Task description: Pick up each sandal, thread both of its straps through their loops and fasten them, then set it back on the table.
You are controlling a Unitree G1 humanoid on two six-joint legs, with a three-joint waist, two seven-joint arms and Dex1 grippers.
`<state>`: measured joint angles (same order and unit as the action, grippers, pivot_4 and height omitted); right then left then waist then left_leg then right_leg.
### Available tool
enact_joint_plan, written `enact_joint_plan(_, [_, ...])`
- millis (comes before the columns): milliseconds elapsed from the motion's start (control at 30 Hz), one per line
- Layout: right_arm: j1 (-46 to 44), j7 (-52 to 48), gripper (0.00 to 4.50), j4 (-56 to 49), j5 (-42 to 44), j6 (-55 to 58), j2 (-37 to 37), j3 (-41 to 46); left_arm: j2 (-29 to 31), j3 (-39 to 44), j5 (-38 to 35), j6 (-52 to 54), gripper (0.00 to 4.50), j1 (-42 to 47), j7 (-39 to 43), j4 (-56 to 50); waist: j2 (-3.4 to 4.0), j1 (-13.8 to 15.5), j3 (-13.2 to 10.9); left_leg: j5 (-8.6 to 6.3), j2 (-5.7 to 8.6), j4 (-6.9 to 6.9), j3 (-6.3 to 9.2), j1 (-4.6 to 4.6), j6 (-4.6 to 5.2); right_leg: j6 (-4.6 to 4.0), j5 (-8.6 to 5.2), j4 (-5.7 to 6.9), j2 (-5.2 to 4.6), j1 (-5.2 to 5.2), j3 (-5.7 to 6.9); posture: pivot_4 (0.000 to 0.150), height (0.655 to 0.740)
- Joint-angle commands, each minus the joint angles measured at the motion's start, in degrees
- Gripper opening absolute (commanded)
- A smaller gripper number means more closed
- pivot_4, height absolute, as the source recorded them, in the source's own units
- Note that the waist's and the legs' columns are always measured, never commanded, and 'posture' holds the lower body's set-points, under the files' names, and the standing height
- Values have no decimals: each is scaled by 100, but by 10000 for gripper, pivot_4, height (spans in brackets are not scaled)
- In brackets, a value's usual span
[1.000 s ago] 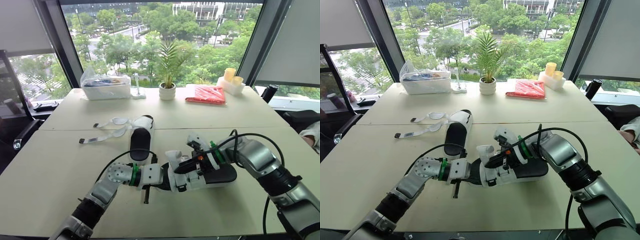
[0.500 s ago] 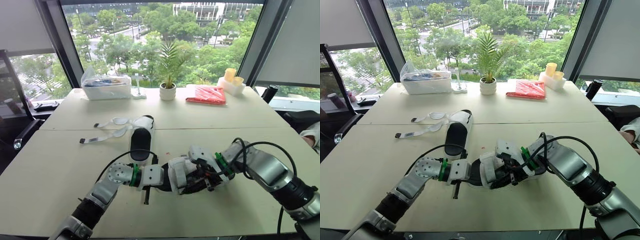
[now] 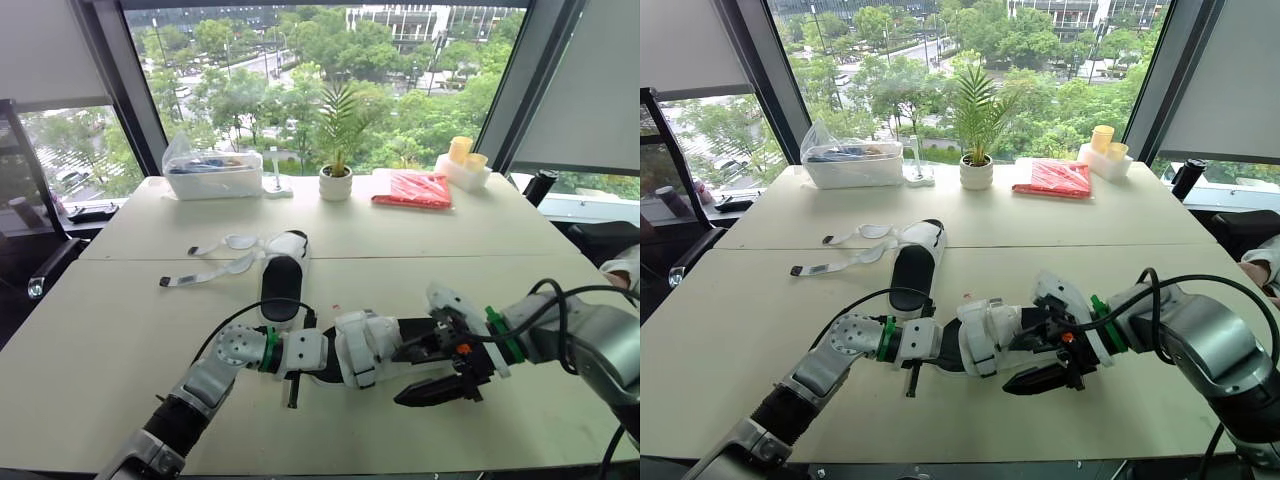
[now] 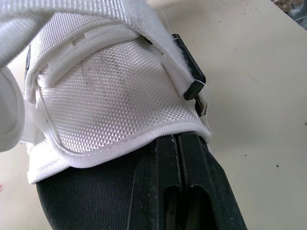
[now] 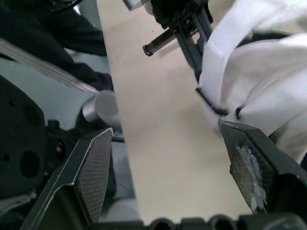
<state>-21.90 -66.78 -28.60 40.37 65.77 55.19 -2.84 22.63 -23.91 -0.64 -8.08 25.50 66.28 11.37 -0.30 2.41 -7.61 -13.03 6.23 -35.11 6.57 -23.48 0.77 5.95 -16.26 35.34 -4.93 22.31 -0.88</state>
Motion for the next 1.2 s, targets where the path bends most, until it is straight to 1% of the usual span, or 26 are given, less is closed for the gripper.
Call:
enact_joint_plan(33, [461, 386, 38312, -97, -21, -366, -286, 86, 117, -543, 375, 171, 0, -277, 302, 544, -2, -3, 1, 0, 0, -1, 0, 0, 0, 1, 0, 0, 0, -1, 1, 1500, 7400])
enact_joint_plan(200, [770, 597, 38312, 215, -314, -1022, -642, -127, 102, -550, 380, 127, 0, -248, 323, 615, -1, -4, 1, 1, 1, -6, 0, 1, 0, 7, 3, 3, 0, -2, 0, 1500, 7400])
enact_joint_plan(467, [720, 601, 38312, 664, -707, -1611, -807, -494, 88, -543, 404, 31, 0, -219, 331, 739, -1, -8, 1, 1, 1, -7, 0, 4, 1, 14, 7, 5, 2, -2, 0, 1500, 7400])
enact_joint_plan(667, [672, 518, 38312, 769, -713, -1652, -842, -661, 72, -539, 408, 7, 0, -205, 323, 774, -1, -9, 2, 1, 1, -8, 0, 6, 1, 13, 7, 6, 2, -3, -1, 1500, 7400])
enact_joint_plan(967, [507, 347, 38312, 788, -458, -1409, -946, -754, 57, -549, 399, 33, 0, -196, 338, 726, 0, -6, 1, 1, 2, -8, 0, 6, 1, 13, 7, 6, 2, -3, -1, 1500, 7400])
enact_joint_plan(1200, [345, 408, 38312, 1208, -612, -1394, -1173, -992, 62, -537, 385, 80, 0, -189, 341, 669, 0, -9, 2, 1, 2, -8, 0, 6, 1, 13, 7, 7, 2, -3, -1, 1500, 7400])
